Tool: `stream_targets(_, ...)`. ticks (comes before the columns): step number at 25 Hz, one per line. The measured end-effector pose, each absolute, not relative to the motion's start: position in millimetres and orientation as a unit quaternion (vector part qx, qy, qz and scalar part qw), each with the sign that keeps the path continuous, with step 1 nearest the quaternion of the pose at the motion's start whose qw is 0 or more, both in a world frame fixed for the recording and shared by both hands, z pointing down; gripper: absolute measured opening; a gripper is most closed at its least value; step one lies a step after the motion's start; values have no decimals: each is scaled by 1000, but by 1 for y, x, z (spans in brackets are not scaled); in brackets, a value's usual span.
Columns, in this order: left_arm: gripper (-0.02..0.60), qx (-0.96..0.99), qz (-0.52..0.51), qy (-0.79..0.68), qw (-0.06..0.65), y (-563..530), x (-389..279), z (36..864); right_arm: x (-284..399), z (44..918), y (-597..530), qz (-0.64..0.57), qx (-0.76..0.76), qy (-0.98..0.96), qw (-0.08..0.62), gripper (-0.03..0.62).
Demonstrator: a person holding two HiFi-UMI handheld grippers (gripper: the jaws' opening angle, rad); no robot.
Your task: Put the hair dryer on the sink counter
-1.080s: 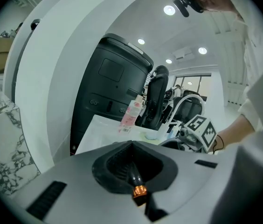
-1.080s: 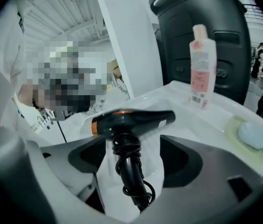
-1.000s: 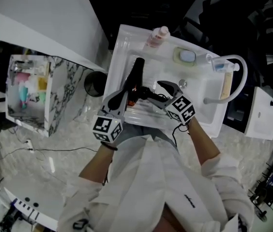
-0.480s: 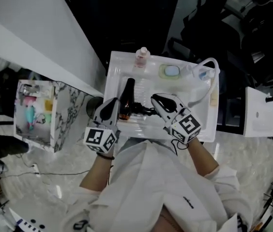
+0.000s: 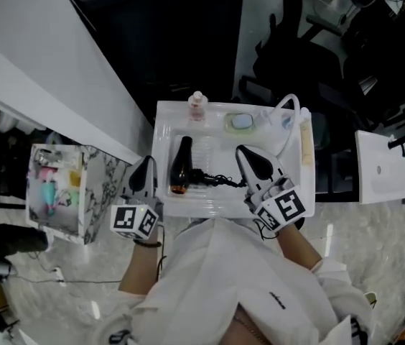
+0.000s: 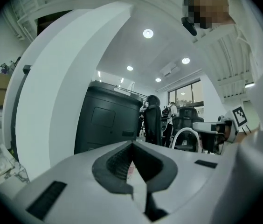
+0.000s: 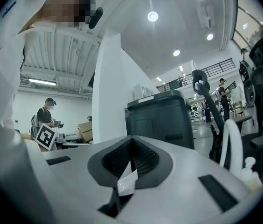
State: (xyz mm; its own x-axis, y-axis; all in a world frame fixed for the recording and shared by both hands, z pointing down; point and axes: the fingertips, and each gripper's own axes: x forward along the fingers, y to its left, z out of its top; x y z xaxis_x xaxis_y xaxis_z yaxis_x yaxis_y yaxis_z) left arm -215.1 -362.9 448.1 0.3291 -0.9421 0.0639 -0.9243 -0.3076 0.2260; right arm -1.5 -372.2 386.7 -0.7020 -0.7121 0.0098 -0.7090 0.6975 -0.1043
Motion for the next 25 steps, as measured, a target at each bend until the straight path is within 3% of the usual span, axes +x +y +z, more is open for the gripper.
stream_targets(8,23,805,-41,-587,78,-368,-223,429,38,387,-368,-43,-446,894,13,18)
stream_targets(25,23,806,-39,-584,83,-364,-221,439,45,394,-369,-43,-455,889,-5,17)
